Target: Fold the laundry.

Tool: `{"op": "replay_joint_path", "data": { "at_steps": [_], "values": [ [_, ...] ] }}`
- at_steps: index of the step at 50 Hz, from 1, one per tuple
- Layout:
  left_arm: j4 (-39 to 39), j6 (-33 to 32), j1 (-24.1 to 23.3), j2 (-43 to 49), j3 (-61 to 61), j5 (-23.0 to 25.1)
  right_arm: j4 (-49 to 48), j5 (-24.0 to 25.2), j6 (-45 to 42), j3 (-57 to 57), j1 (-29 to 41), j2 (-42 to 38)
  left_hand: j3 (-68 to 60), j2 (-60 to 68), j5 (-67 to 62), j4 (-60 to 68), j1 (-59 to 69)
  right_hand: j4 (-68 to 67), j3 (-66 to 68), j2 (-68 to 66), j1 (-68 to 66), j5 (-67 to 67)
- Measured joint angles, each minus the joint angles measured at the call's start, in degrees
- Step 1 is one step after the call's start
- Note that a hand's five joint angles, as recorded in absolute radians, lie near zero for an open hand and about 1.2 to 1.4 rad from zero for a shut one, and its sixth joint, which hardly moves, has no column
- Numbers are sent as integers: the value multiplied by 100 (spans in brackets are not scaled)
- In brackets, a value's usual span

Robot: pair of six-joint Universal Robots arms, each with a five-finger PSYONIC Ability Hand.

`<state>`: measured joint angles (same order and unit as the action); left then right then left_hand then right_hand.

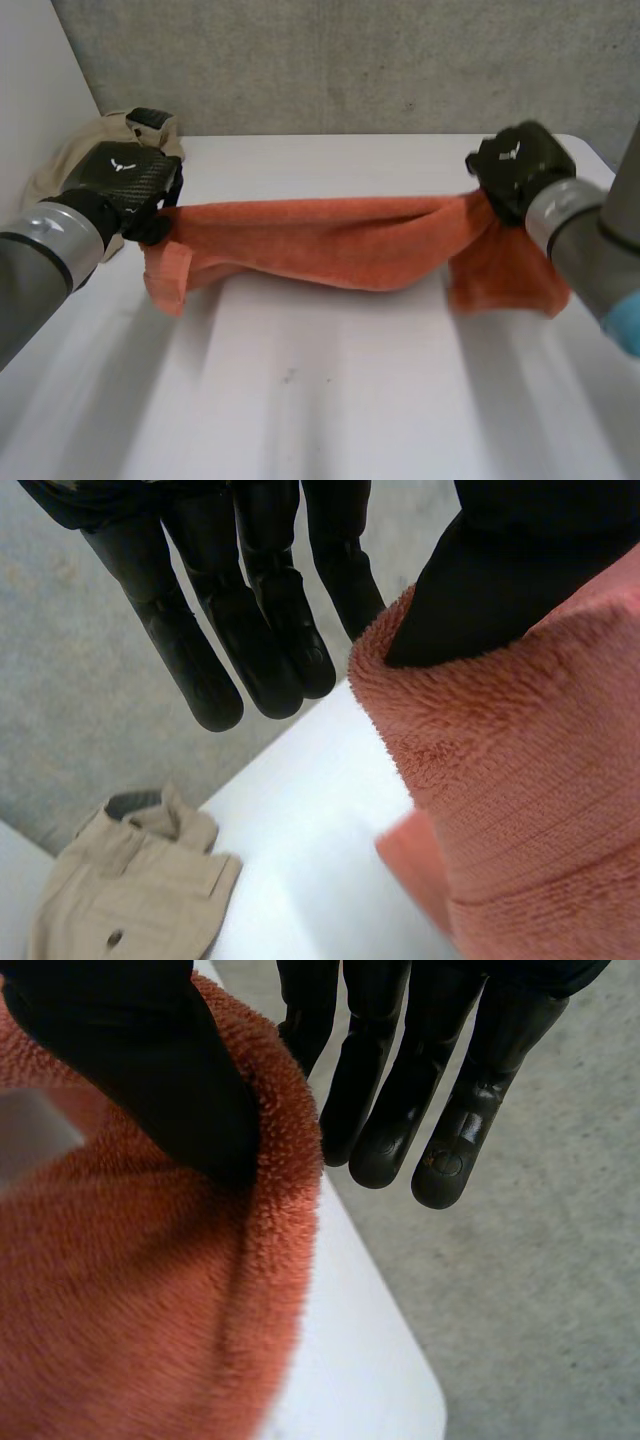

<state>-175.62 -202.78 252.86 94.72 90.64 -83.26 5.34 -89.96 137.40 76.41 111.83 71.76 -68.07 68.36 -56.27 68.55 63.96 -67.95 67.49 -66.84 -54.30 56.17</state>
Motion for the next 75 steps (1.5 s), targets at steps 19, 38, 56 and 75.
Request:
{"op": "replay_joint_path", "data": {
  "at_steps": [19, 38, 56, 75],
  "values": [
    [12, 307, -417, 1366, -223, 273, 1011, -74, 55, -3532, -5, -2805, -5, 10, 0, 1, 0, 5477, -5558, 5461, 4299, -5286],
    [-86, 338, -238, 1820, -502, 283, 1605, 89, 608, -767, -664, -1050, -5, 10, 0, 2, 0, 4000, -3963, 3901, 3047, -3945],
    [-258, 309, -155, 2024, -503, 263, 743, 687, 1990, -1911, -841, -3033, -6, 10, 0, 22, 0, 4335, -4253, 4148, 3181, -4176],
    [-249, 310, -128, 2034, -479, 264, -30, 542, 1963, -3210, -803, -4142, -6, 10, 0, 22, 0, 2906, -2851, 2777, 2240, -2900]
  ]
}}
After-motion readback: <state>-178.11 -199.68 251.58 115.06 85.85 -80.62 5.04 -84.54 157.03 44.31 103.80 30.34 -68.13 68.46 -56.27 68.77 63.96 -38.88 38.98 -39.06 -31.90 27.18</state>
